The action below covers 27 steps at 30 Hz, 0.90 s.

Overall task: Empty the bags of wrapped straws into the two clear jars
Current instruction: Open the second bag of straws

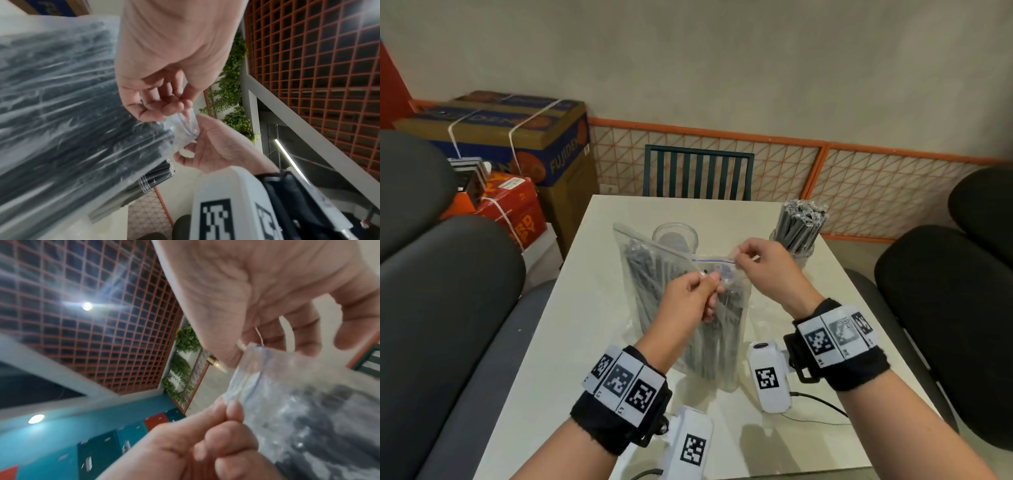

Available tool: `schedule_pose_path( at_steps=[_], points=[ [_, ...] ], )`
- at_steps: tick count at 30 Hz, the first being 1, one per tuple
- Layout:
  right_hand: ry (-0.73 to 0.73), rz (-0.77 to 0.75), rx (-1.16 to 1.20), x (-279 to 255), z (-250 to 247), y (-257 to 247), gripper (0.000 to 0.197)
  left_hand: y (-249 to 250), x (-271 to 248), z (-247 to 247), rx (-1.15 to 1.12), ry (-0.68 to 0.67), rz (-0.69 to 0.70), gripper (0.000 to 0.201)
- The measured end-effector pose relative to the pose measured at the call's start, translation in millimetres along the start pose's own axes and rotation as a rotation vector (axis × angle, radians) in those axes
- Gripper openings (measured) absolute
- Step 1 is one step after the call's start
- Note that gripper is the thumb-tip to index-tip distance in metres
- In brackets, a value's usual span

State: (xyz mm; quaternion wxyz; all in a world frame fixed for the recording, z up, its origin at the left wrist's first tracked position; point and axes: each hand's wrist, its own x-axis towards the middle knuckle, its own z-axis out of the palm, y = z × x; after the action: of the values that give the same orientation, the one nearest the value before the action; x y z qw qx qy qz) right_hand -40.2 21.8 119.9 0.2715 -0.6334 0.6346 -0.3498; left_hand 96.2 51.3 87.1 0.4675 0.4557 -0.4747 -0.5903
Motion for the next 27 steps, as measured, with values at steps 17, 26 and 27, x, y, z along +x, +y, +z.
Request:
schedule_pose_path(
  at_steps=[17,26,27],
  points=[
    [0.101,0.030,-0.251,19.7,6.5,-5.2,0.015,10.6,8.2,-15.7,-0.056,0.062,-0.075,0.027],
    [-0.027,-0.158,-0.282,7.1,33.2,-33.4,0.010,24.0,20.0,-25.4,0.016,0.168,-0.036,0.029],
    [-0.037,-0.165,-0.276,6.9,35.1,-33.5,0.010,24.5,22.6,-29.3,0.014,0.193,-0.031,0.028]
  ],
)
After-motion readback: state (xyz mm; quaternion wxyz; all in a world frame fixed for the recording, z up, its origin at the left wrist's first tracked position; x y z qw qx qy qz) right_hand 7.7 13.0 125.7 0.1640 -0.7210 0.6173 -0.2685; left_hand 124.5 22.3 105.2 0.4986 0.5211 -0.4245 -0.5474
